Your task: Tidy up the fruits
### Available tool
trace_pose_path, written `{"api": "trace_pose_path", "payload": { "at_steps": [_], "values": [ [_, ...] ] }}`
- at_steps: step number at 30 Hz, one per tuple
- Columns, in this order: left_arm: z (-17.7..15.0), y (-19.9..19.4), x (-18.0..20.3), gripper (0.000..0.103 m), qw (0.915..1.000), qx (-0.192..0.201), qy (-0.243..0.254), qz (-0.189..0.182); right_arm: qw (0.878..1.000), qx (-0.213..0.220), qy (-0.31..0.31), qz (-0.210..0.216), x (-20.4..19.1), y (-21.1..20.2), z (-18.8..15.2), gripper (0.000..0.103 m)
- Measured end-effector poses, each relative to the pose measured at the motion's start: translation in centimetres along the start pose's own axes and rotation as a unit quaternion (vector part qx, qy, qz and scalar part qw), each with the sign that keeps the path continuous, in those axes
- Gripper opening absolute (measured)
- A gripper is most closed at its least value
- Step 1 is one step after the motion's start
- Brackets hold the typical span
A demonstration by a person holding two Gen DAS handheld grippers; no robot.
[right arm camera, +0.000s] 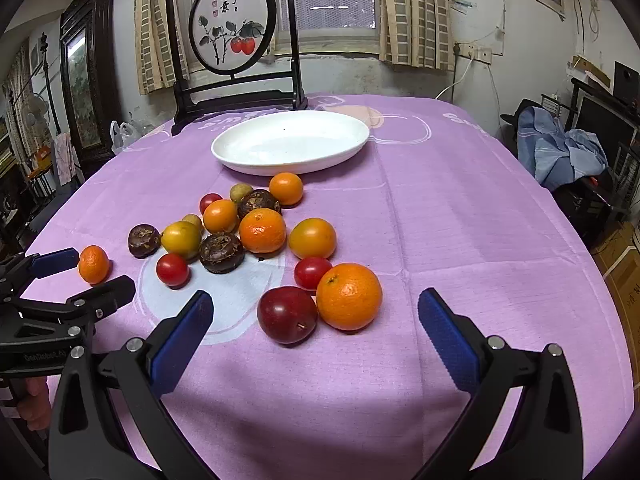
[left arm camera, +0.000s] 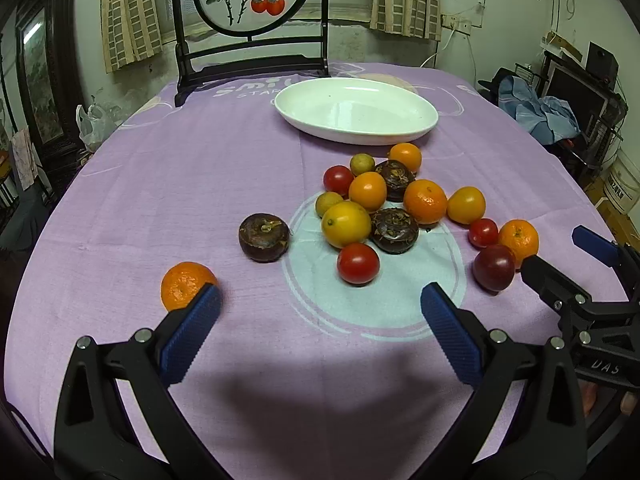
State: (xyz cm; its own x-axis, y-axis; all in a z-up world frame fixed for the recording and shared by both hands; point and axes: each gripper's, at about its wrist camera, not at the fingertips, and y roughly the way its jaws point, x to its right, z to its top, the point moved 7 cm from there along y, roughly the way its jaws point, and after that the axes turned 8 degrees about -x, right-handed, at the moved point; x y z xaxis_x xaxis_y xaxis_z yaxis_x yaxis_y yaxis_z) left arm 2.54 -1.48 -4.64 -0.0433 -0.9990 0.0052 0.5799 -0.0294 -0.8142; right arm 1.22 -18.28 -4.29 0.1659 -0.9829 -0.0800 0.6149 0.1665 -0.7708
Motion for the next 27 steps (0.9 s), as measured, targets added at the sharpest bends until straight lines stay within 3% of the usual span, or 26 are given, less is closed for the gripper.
{"api": "trace_pose_path", "payload": {
  "at_steps": [27],
  "values": [
    [-0.03,-0.11,-0.10,0.101,1.0000,0.000,0.000,0.001,1.000,0.003,-0.001,0.001,-0.06,-0.22,-0.15,0.102]
  ]
}}
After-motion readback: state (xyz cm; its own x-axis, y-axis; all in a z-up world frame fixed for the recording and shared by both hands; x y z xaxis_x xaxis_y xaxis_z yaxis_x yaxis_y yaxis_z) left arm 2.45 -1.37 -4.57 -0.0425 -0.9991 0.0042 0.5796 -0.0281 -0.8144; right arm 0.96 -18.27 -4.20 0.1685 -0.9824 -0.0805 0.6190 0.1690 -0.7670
